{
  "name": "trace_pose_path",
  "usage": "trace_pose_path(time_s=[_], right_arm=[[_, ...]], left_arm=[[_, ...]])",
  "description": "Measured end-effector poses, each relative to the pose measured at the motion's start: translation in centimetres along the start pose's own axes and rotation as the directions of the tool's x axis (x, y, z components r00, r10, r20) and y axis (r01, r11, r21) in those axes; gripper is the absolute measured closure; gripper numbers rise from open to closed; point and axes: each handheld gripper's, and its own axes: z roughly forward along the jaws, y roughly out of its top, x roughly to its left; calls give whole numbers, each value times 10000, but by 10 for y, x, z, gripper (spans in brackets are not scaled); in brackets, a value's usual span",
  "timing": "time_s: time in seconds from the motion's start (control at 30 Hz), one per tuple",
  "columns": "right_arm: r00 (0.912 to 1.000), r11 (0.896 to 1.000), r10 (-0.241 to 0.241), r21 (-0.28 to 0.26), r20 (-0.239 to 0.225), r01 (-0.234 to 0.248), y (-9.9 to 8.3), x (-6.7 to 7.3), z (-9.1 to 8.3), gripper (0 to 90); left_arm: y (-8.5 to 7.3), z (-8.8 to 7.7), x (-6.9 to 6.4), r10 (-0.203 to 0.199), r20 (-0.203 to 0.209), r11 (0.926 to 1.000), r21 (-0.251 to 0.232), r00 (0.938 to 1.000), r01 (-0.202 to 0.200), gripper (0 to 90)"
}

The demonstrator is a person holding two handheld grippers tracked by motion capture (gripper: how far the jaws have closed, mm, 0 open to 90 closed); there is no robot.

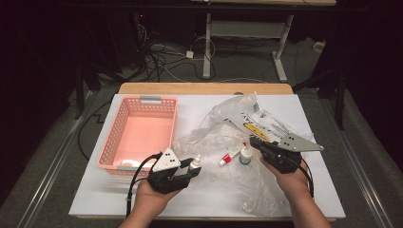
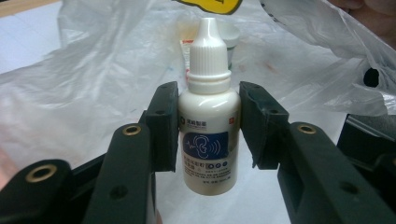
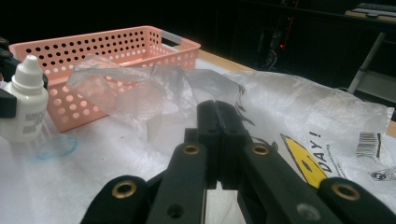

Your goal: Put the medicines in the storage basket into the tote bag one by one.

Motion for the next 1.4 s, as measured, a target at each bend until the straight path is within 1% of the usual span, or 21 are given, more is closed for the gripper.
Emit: trace_pose_path(time_s=[0.1,0.2,0.3,0.43,0.53,0.67,0.83,0.93,1.03,1.13,1.33,1.4], right_arm=[[10000,10000,-33,26,-16,33,0,1,0,900],[10000,10000,-5,-14,22,5,0,1,0,900],[10000,10000,-3,-42,6,3,0,0,0,900],[10000,10000,-20,-60,-9,20,1,0,-1,900],[10000,10000,-39,-70,0,39,1,1,-1,900],[10000,9999,-25,-114,-37,25,2,2,0,900],[10000,9999,-32,-138,-64,31,2,1,-1,900],[10000,9999,24,-158,-34,-25,2,1,-1,900],[10000,9998,36,-175,-40,-37,2,1,0,900],[10000,9998,41,-172,-75,-42,2,1,0,900],[9999,9998,90,-169,-59,-91,2,-1,0,900],[9999,9998,80,-167,-64,-81,1,-1,1,900]], left_arm=[[0,7,-3,105,54,9999,69,9999,-106,585],[1,14,-6,61,90,9999,153,9999,-63,585],[2,22,-9,233,70,9994,254,9997,-235,585],[6,35,-10,354,-85,9990,290,9993,-351,585],[9,47,-7,288,-227,9990,340,9993,-280,585],[13,64,-4,329,-392,9986,430,9987,-312,585],[20,85,-4,407,-548,9985,401,9977,-385,584],[26,96,-3,480,-662,9985,302,9966,-461,584],[33,105,-2,564,-713,9983,202,9959,-551,584],[39,113,0,634,-877,9979,145,9941,-623,583],[47,127,9,533,-1087,9986,80,9926,-527,582],[48,132,12,486,-1056,9988,52,9932,-483,582]])
